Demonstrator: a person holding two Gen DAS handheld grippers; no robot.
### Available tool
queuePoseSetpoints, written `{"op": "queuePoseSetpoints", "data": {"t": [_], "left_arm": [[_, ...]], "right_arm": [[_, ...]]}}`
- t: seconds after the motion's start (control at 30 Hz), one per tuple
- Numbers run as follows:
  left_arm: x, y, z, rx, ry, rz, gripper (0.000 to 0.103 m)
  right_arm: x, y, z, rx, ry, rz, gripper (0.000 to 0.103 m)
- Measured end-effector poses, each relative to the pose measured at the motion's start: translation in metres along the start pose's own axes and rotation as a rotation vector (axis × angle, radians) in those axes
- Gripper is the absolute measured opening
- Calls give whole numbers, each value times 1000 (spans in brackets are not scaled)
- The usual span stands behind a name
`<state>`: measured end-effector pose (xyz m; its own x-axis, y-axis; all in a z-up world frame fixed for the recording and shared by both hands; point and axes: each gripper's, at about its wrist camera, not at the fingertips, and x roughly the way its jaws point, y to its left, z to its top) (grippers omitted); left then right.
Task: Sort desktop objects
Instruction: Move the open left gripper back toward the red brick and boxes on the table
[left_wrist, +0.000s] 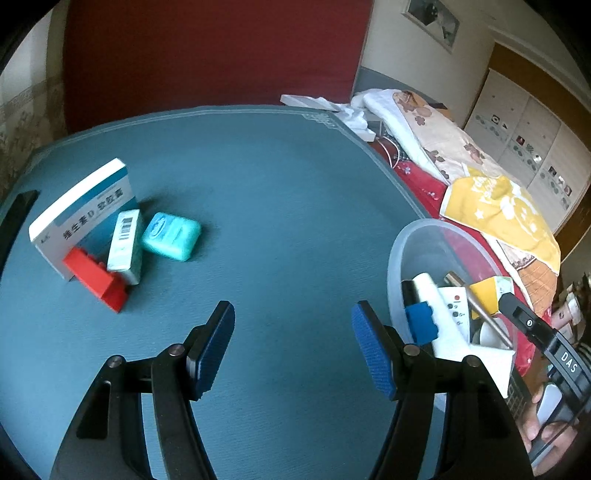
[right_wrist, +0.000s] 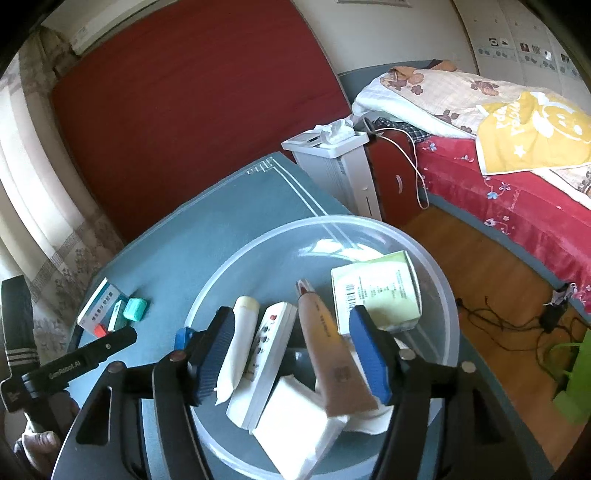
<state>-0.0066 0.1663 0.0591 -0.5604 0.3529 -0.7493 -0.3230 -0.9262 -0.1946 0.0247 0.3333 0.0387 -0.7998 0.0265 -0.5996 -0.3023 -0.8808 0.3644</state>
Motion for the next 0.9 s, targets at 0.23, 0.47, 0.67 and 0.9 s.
{"op": "queuePoseSetpoints", "data": {"t": [0.23, 0.47, 0.67, 0.9], "left_arm": [[-14, 26, -7, -6, -35, 44, 70], [-30, 76, -11, -93, -78, 112, 70], [-37, 120, -15, -164, -93, 157, 70], [-29, 148, -11, -193, -76, 166, 70]], "right_arm": [[8, -3, -14, 64, 60, -12, 69], [12, 9, -18, 70, 77, 1, 69], [4, 32, -17, -5, 3, -92, 69], [-4, 59, -13, -69, -76, -139, 69]]}}
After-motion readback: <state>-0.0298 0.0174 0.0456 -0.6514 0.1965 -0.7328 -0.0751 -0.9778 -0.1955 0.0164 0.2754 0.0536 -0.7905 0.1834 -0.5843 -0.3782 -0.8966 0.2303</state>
